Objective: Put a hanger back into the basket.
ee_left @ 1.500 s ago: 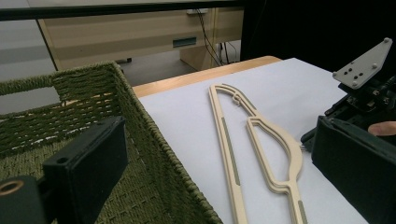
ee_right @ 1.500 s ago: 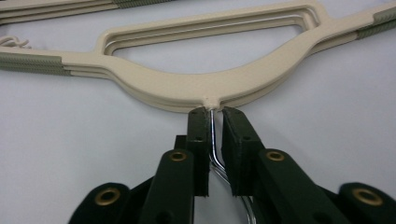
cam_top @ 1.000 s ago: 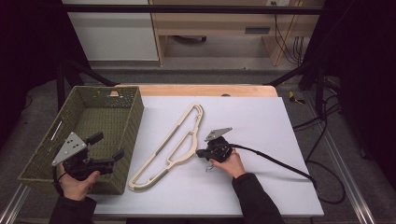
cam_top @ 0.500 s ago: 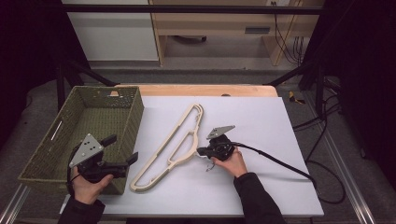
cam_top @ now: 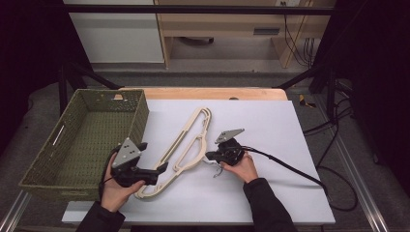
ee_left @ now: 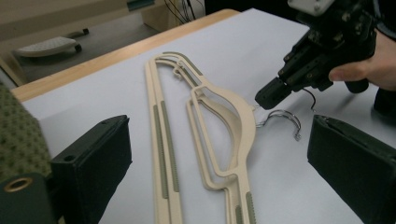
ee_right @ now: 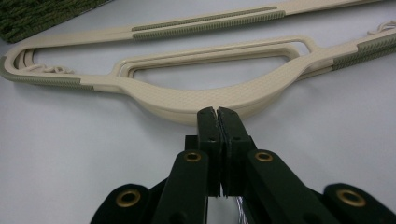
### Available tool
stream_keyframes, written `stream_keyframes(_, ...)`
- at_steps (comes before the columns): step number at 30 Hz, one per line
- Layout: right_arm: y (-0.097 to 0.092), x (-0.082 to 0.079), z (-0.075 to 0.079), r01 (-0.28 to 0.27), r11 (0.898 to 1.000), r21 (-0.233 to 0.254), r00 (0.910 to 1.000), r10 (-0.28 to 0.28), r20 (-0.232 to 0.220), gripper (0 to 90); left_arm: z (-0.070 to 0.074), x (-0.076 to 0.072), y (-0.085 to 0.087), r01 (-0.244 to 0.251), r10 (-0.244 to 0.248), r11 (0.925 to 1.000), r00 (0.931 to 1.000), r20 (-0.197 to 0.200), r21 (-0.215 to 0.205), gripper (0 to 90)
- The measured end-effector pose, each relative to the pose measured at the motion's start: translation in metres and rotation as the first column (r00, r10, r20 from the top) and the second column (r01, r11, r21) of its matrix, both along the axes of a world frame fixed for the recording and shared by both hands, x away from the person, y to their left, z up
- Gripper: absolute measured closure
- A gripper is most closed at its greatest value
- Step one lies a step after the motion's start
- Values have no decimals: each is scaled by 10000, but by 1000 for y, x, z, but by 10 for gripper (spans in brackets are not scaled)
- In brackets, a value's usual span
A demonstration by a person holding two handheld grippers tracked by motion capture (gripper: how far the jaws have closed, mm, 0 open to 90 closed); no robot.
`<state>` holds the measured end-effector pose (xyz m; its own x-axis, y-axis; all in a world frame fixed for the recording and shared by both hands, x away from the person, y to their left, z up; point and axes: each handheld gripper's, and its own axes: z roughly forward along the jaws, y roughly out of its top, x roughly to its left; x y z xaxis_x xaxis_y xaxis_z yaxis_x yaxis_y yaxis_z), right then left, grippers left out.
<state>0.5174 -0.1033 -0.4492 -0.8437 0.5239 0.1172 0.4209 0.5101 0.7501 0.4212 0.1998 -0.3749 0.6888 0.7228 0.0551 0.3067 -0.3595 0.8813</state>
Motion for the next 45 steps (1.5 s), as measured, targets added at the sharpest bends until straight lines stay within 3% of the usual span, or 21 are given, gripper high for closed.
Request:
stream_keyframes(5,-1,-1,3,107,9999,-18,9999,-107,-44,893,-11,16,-33,343,-311,9966,9986,-426,752,77)
stream_keyframes(11,-3,-1,6,33,10000,-18,10000,-33,-11,893,-21,28,-54,613,-523,9911,9956,-779,1183,113)
stream_keyframes(17,-3,-1,6,-11,10000,-44,10000,11,-10,893,-41,42,-80,861,-626,9798,9892,-1322,1807,185)
stream_keyframes(18,-3,-1,7,-51,10000,-50,10000,51,32,892,-48,46,-89,894,-608,9726,9887,-1368,2145,206)
stream_keyframes(19,-3,-1,7,-51,10000,-50,10000,51,32,892,-48,46,-89,894,-608,9726,9887,-1368,2145,228)
stream_keyframes(24,-2,-2,7,98,10000,2,9999,-98,-31,893,-64,54,-106,1136,-708,9571,9838,-1648,2665,348)
stream_keyframes(27,-2,-3,8,109,9999,-40,9999,-110,-64,892,-72,57,-113,1180,-704,9500,9830,-1697,2891,422)
stream_keyframes(30,-1,-4,9,20,9999,-114,10000,-20,44,892,-78,60,-116,1139,-634,9519,9815,-1807,2844,531)
stream_keyframes(32,0,-5,11,11,9998,-175,10000,-11,36,893,-80,61,-118,1074,-543,9494,9817,-1826,2952,579)
stream_keyframes(35,1,-6,12,-64,9998,-196,9999,66,92,892,-83,60,-120,1077,-489,9392,9818,-1834,3260,612)
stream_keyframes(38,2,-7,14,-34,9996,-292,10000,36,79,892,-83,60,-121,1001,-405,9372,9827,-1808,3340,701)
stream_keyframes(45,3,-7,15,-112,9997,-225,9999,114,82,890,-81,57,-121,827,-227,9315,9852,-1701,3543,732)
